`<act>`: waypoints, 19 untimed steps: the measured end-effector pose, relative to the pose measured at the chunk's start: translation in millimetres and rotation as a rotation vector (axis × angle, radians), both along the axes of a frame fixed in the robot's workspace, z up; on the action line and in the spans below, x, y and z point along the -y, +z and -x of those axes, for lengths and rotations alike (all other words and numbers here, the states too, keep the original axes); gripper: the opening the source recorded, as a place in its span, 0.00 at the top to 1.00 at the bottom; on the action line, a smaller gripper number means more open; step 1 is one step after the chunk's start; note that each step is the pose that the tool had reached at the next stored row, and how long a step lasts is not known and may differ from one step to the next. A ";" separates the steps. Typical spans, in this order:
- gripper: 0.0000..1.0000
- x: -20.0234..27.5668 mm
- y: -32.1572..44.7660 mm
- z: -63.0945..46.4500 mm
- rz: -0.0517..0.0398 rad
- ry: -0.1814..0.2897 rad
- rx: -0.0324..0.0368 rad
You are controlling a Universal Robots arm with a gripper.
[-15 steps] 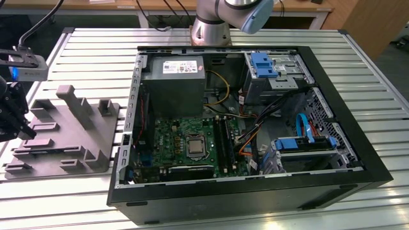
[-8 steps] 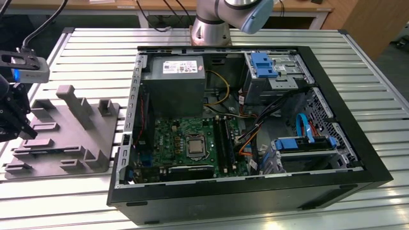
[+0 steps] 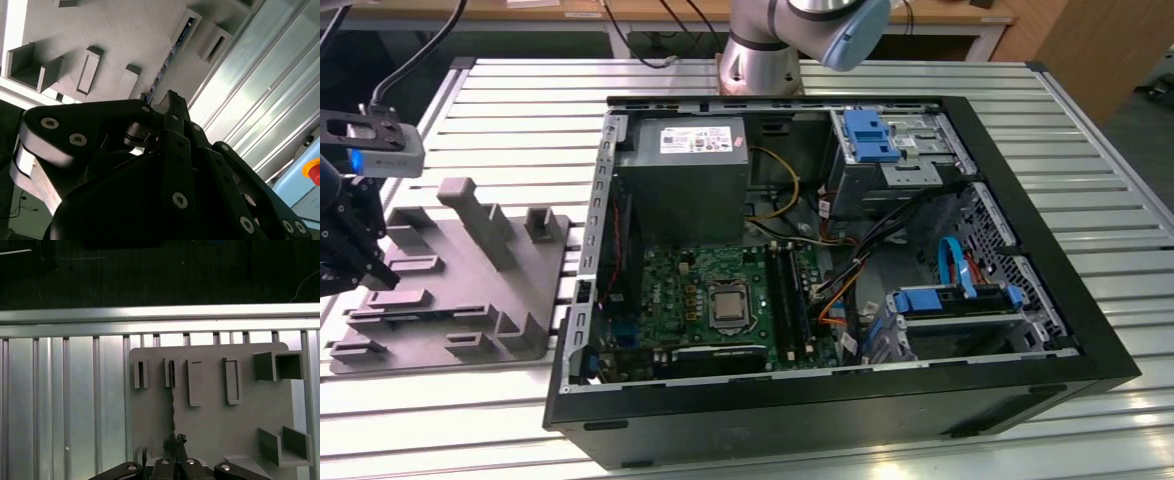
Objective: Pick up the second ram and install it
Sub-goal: 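Pick up the second ram and move it above second insertion slot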
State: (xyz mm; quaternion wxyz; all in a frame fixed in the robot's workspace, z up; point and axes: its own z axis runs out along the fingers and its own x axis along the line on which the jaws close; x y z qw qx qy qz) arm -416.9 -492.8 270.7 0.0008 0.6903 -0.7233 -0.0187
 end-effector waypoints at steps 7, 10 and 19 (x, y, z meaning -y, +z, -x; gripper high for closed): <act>0.90 -0.3 -0.9 0.2 -0.0002 -0.001 0.0002; 0.90 -0.2 -2.7 0.4 0.0000 -0.013 0.0000; 0.90 -1.3 -6.1 4.0 0.0001 -0.023 0.0016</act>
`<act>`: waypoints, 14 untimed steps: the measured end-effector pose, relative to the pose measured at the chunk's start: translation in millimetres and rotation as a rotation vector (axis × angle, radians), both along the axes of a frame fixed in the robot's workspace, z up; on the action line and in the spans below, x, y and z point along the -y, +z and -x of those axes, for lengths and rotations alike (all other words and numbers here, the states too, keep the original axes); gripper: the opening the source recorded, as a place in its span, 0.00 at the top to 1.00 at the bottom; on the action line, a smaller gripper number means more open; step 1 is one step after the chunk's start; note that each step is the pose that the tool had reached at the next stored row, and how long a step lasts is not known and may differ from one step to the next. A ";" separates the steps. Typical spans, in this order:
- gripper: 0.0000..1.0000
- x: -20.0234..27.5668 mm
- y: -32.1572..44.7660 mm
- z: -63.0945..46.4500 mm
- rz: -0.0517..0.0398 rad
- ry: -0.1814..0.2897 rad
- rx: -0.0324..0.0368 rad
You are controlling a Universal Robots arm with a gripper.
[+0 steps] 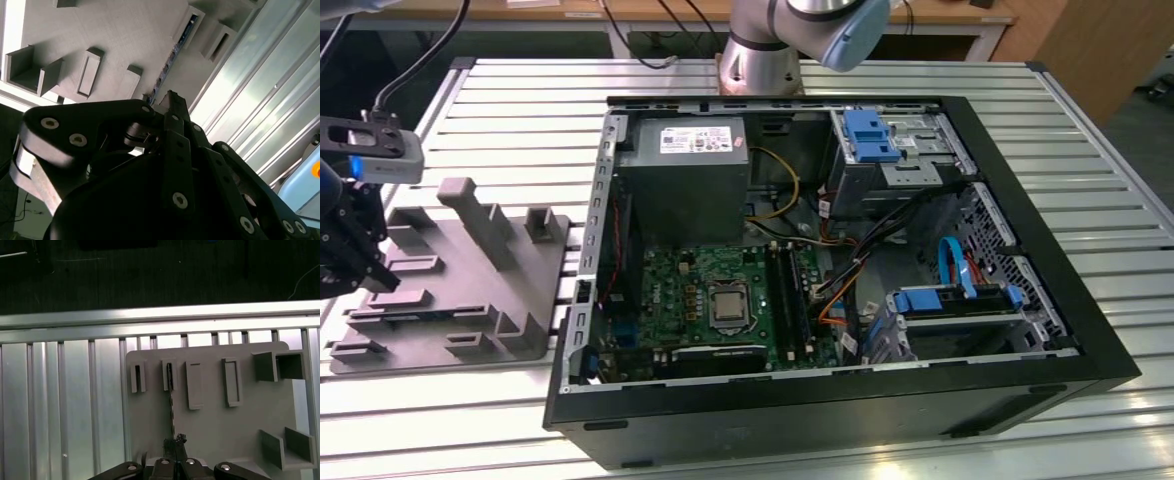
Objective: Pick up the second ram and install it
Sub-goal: 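Pick up the second ram and move it above second insertion slot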
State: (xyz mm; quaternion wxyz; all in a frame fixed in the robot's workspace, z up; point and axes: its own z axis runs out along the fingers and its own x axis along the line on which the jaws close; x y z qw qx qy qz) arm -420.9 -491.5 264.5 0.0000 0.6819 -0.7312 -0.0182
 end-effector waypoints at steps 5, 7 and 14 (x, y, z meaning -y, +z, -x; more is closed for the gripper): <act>0.90 -0.6 -3.7 4.4 -0.0002 0.000 0.0041; 0.90 -0.7 -6.5 5.3 -0.0002 0.000 0.0068; 0.90 -0.8 -17.7 6.2 -0.0003 0.001 0.0177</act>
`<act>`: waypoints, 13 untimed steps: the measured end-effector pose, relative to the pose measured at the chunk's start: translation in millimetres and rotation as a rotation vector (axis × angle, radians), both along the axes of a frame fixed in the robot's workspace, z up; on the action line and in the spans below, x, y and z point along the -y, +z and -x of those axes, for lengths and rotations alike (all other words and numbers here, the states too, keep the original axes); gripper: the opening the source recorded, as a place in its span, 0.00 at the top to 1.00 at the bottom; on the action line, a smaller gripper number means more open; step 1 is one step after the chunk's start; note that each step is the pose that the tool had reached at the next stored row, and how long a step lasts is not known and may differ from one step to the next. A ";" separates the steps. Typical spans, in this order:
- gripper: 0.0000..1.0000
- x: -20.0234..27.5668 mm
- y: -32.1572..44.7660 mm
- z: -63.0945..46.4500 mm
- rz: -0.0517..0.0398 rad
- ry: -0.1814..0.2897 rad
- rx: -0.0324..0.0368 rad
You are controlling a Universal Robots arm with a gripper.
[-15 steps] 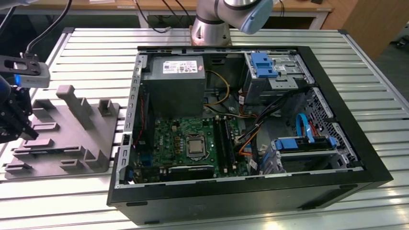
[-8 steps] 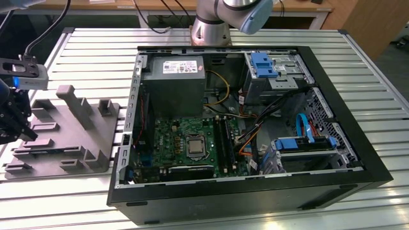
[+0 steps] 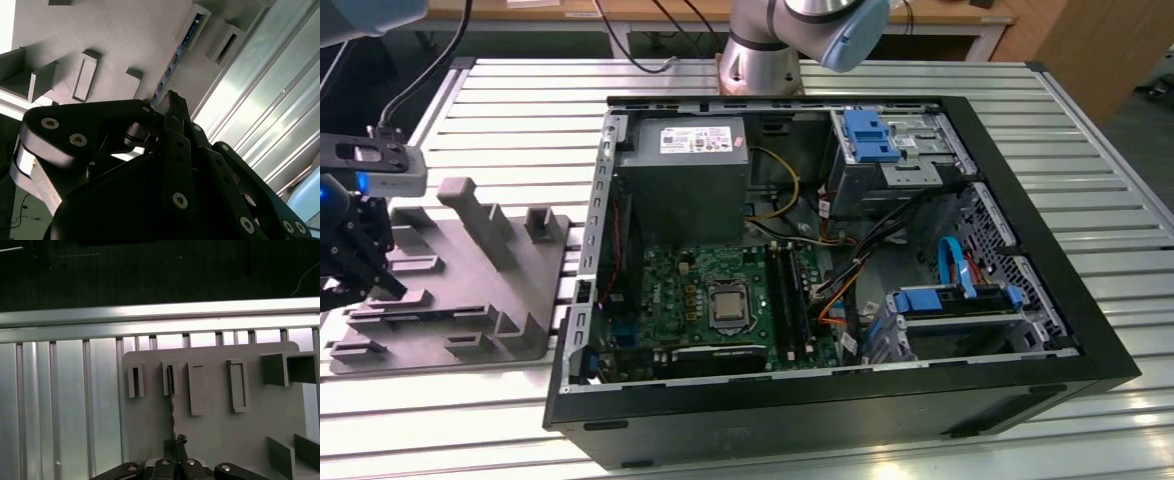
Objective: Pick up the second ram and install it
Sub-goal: 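Pick up the second ram and move it above second insertion slot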
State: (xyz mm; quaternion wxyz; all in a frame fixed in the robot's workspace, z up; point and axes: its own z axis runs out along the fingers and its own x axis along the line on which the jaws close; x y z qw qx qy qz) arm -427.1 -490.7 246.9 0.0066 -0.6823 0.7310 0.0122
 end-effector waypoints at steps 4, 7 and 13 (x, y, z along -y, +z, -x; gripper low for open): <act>0.90 0.0 -4.6 0.5 0.0002 0.011 0.0114; 0.90 0.0 -7.1 1.5 0.0000 0.020 0.0186; 0.90 0.0 -11.6 6.9 0.0001 0.028 0.0241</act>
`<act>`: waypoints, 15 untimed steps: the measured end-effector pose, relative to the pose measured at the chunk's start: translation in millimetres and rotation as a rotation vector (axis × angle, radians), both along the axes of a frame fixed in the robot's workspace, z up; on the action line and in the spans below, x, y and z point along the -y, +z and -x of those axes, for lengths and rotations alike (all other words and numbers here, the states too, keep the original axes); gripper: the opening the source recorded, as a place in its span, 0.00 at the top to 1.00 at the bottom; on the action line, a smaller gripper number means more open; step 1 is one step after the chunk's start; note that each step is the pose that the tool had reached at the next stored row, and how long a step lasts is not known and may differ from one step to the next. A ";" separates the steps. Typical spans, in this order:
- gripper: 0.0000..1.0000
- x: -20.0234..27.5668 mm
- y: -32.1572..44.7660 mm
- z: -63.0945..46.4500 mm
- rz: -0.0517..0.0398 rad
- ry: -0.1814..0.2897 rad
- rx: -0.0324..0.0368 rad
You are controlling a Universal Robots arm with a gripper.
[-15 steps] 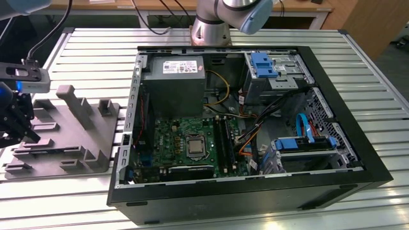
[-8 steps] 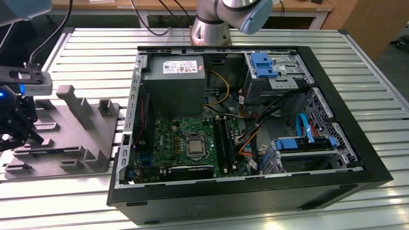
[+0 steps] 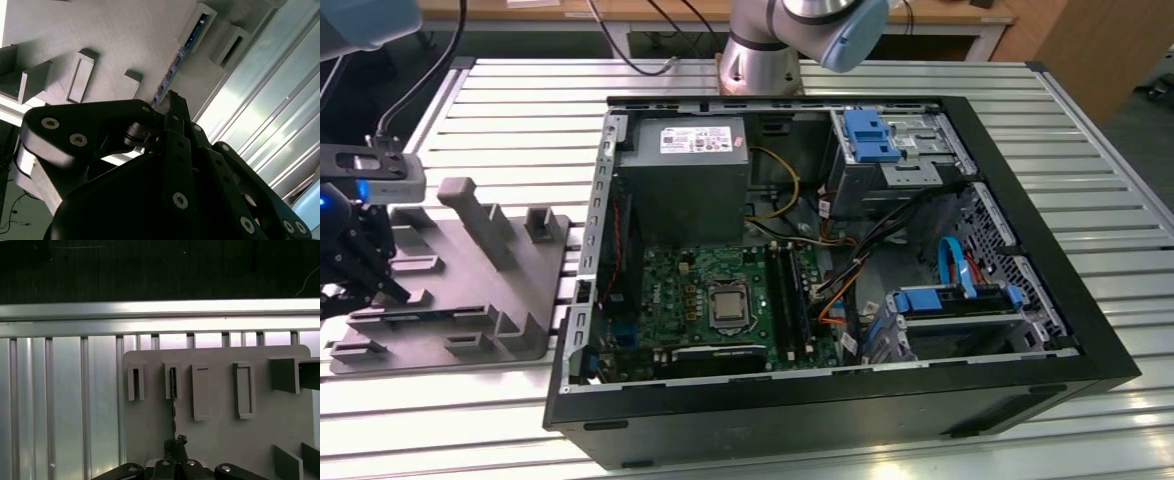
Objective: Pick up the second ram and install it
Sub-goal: 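Pick up the second ram and move it above second insertion slot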
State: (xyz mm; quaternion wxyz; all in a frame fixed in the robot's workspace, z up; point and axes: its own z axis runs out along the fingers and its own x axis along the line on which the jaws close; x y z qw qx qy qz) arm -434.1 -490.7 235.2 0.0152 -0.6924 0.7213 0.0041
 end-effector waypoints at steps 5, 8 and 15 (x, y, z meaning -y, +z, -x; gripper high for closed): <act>0.90 0.0 -5.4 1.6 -0.0001 0.011 0.0071; 0.90 0.0 -7.4 1.6 -0.0001 0.015 0.0076; 0.90 0.0 -12.4 1.8 -0.0001 0.043 0.0081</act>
